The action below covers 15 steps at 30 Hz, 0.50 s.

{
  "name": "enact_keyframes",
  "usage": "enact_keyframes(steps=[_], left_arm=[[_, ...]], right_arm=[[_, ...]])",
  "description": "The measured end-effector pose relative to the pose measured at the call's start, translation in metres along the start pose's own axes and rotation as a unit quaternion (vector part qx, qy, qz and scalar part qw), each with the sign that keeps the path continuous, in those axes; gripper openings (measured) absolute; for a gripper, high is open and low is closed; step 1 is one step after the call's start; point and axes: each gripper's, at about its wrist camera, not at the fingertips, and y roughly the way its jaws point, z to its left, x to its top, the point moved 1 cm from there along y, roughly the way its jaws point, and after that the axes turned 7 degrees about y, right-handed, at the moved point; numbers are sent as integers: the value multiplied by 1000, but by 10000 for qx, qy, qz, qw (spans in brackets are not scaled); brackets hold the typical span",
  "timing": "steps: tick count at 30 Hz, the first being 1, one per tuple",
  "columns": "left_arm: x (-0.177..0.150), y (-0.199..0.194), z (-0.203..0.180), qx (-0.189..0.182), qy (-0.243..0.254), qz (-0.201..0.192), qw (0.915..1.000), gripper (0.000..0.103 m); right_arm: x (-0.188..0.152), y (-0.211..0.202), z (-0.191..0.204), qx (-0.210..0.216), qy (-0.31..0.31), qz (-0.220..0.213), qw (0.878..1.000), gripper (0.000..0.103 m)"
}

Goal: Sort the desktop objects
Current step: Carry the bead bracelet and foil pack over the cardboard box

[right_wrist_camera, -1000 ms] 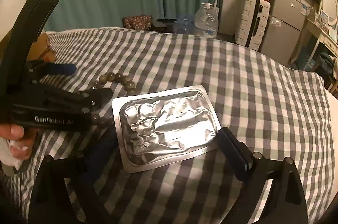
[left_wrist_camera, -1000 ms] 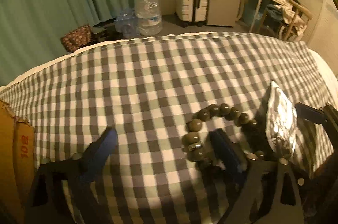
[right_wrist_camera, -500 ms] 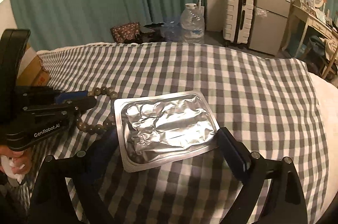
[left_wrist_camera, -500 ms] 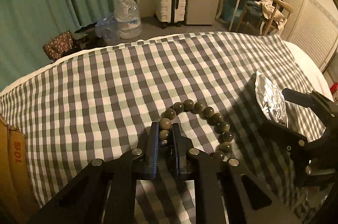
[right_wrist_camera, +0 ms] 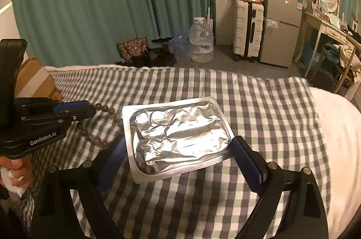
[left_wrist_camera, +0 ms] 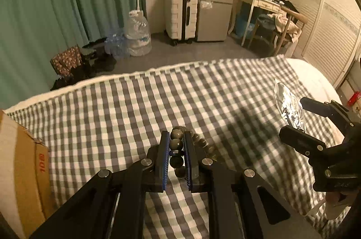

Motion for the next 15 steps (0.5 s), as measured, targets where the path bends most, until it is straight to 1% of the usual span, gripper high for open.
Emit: enact_keyframes(steps=[6,15], left_arm=[[8,-35,-1,155,54,-267,9995,12],[21,-103,-10,395,86,-795,9960,12]], right_arm=[[7,-29,3,3,12,-220,9998,92],[12,-83,8,103,59,-610,9981,92]])
